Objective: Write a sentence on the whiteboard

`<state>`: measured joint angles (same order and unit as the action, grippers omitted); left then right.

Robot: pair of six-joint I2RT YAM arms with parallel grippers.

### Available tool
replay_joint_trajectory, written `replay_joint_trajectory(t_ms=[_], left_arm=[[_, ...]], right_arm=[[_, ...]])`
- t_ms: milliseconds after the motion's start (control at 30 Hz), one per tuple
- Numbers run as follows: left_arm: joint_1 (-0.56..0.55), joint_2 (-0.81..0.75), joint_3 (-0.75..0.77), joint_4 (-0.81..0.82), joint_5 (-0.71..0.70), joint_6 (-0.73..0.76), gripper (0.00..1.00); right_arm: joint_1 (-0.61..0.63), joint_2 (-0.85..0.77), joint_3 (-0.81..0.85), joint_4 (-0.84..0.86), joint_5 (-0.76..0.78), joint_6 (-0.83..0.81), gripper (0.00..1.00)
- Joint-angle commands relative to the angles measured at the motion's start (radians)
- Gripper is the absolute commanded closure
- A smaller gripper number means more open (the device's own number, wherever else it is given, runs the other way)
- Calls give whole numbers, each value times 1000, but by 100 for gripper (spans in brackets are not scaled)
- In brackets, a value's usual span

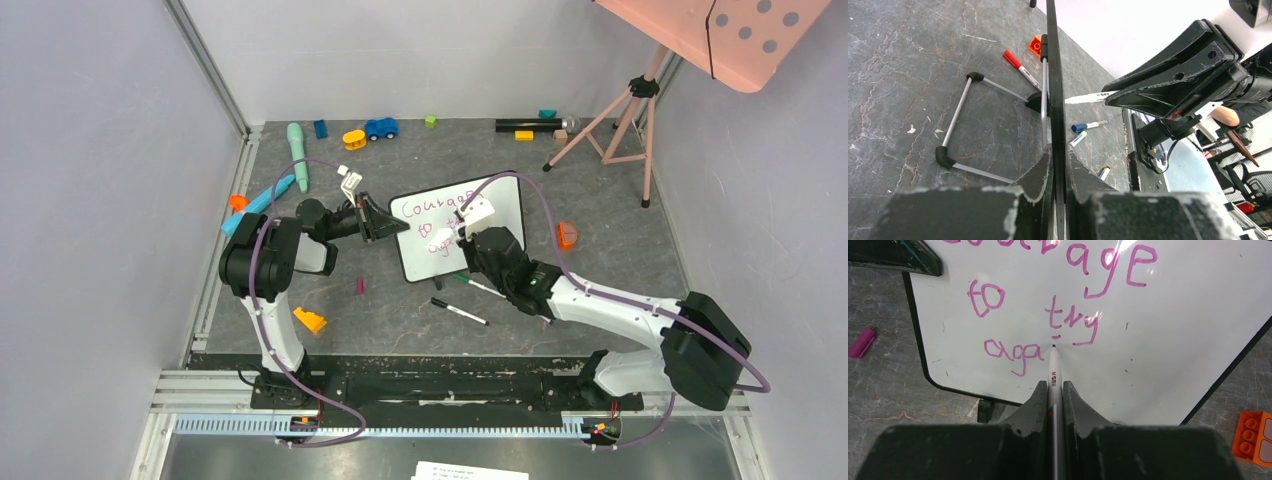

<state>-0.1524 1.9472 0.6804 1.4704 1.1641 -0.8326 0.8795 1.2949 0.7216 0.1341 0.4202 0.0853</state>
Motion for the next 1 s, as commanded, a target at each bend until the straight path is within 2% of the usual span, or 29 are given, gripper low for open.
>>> replay_joint_trajectory(t_ms=[0,467,967], left_arm=[[-3,-54,4,87,24,-11,98],[-3,-54,4,87,25,-12,98],[-3,-56,2,87,25,-11,98]], right_arm=[[-4,13,9,30,15,4,100],[-10,31,18,29,16,-6,100],[-9,3,-55,30,-13,31,100]])
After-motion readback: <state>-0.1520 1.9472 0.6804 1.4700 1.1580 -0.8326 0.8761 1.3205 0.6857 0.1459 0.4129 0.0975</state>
